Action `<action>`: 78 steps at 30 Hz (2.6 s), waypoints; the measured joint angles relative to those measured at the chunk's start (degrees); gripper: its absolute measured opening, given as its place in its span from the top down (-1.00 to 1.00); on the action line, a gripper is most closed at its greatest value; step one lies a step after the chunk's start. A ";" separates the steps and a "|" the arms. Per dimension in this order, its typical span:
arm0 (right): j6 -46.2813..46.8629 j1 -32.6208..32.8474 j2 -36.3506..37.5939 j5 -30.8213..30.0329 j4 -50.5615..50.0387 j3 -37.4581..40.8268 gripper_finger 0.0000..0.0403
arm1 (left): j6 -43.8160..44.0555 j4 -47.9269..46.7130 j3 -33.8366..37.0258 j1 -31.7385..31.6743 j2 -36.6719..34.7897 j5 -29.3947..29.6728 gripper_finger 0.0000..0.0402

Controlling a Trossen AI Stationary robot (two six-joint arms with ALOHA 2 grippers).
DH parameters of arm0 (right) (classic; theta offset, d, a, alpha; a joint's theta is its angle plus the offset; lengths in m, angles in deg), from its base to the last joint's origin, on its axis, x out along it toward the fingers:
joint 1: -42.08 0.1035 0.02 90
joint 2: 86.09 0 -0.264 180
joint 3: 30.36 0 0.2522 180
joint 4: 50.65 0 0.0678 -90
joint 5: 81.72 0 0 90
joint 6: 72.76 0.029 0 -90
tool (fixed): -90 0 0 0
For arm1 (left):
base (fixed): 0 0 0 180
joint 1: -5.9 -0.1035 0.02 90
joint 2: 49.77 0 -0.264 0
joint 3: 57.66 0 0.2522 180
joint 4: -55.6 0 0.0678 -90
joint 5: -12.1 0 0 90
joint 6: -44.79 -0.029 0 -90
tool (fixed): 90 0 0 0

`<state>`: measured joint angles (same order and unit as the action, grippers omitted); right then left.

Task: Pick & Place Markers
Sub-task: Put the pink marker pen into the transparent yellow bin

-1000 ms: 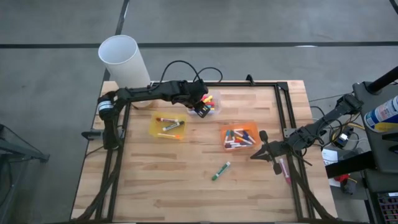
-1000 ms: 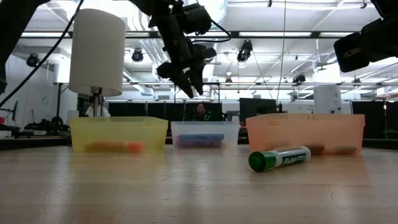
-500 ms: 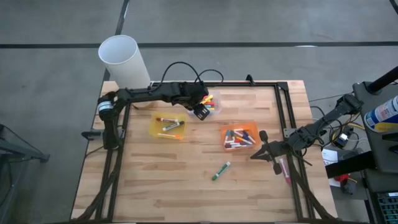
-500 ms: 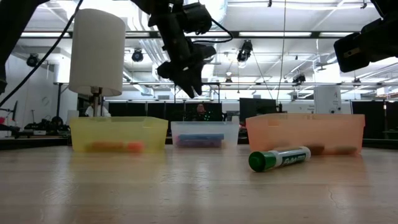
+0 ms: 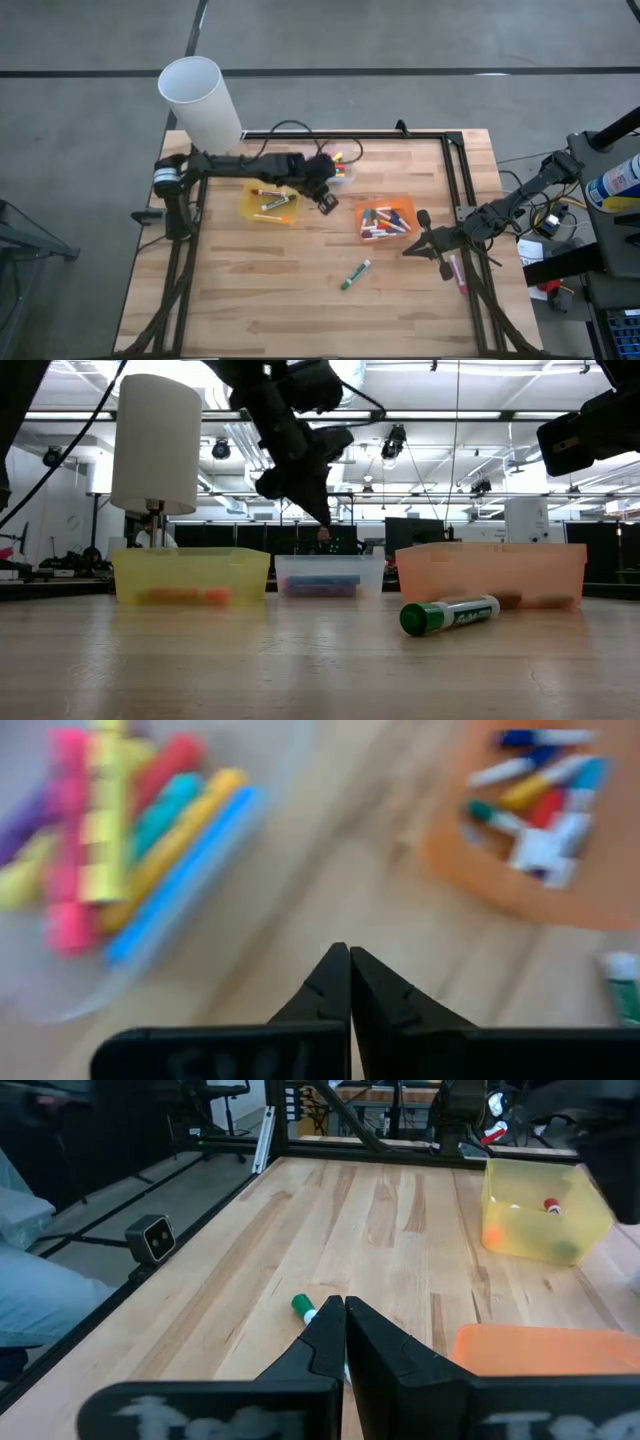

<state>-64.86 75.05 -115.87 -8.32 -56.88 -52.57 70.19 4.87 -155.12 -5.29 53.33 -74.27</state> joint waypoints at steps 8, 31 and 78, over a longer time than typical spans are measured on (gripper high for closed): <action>0.00 0.00 0.00 0.00 -0.02 0.00 0.96 | -2.05 30.37 21.94 11.42 -13.81 -1.01 1.00; 0.00 0.01 0.00 0.00 -0.02 0.00 0.96 | -15.78 60.15 70.47 17.17 -65.39 -0.09 1.00; 85.38 1.26 -46.39 8.28 -53.46 -42.72 0.96 | -17.70 54.91 83.29 17.48 -89.10 -8.95 1.00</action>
<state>20.52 76.31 -162.25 -0.03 -110.34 -95.29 52.49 59.77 -71.83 12.18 -35.77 -83.22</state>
